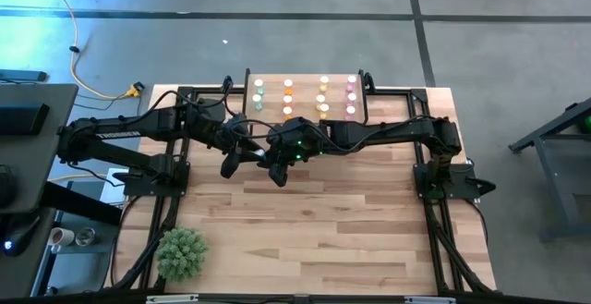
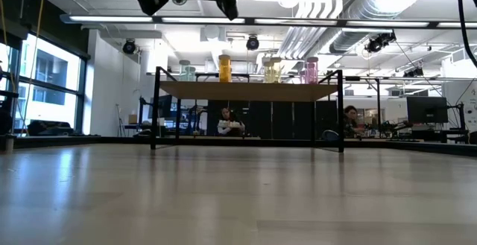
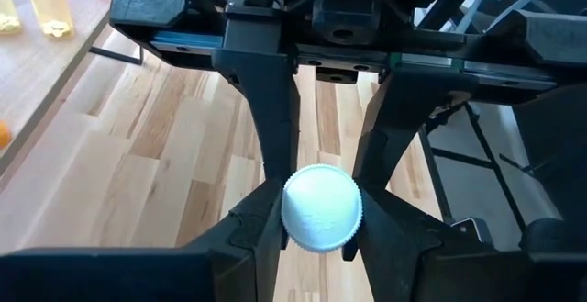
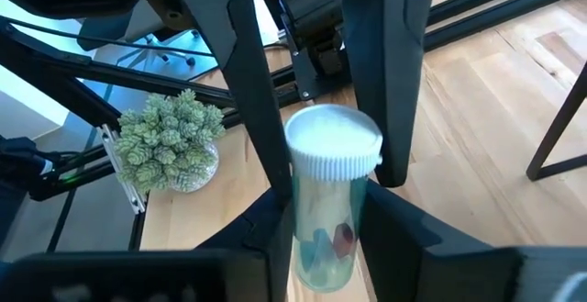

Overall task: Pick and place medicine bottles onto shelf by color
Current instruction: Put the blue pill bottle on the shelf aligned with the other blue pill bottles

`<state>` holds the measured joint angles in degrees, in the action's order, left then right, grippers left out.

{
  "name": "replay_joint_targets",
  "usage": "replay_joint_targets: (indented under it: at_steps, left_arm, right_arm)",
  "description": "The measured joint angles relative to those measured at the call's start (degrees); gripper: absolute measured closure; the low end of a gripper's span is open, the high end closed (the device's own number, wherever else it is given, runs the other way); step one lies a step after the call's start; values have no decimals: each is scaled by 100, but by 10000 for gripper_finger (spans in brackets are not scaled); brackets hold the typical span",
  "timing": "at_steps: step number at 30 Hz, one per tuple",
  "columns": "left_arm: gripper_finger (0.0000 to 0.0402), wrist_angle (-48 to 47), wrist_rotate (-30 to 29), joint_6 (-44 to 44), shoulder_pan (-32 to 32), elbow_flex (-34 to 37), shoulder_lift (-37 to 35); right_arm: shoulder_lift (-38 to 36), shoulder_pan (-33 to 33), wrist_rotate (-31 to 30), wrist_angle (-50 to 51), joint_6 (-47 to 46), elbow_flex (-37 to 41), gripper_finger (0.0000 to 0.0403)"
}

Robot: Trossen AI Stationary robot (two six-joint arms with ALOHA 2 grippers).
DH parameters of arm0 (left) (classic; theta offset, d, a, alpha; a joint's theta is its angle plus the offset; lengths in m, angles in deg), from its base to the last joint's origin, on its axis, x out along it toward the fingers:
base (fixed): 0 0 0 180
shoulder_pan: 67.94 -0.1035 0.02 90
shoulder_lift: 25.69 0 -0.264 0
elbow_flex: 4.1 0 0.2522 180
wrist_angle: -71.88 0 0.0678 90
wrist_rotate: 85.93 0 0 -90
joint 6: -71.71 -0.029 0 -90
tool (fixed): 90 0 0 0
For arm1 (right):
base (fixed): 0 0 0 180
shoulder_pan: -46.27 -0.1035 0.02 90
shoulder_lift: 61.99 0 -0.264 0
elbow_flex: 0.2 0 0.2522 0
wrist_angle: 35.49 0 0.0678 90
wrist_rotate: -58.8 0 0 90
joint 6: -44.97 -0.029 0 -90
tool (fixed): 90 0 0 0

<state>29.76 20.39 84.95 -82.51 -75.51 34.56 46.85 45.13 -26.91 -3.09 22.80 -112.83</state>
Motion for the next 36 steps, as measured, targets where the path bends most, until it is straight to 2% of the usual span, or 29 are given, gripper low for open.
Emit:
replay_joint_targets:
  at_steps: [7, 11, 28, 36]
  left_arm:
    - [290, -9, 0, 4, 0, 2, -2]
    - [293, -13, -24, 4, 0, 6, -2]
    - [289, -525, -237, -295, -4, 7, -12]
    - [289, -799, -732, -518, -16, 7, -57]
  right_arm:
    - [-2, -2, -33, -12, 17, 0, 240]
    - [-7, 0, -30, -13, 16, 0, 217]
    - [-9, 96, 61, 313, -94, 0, 213]
    - [-9, 178, 46, 630, -208, -2, 213]
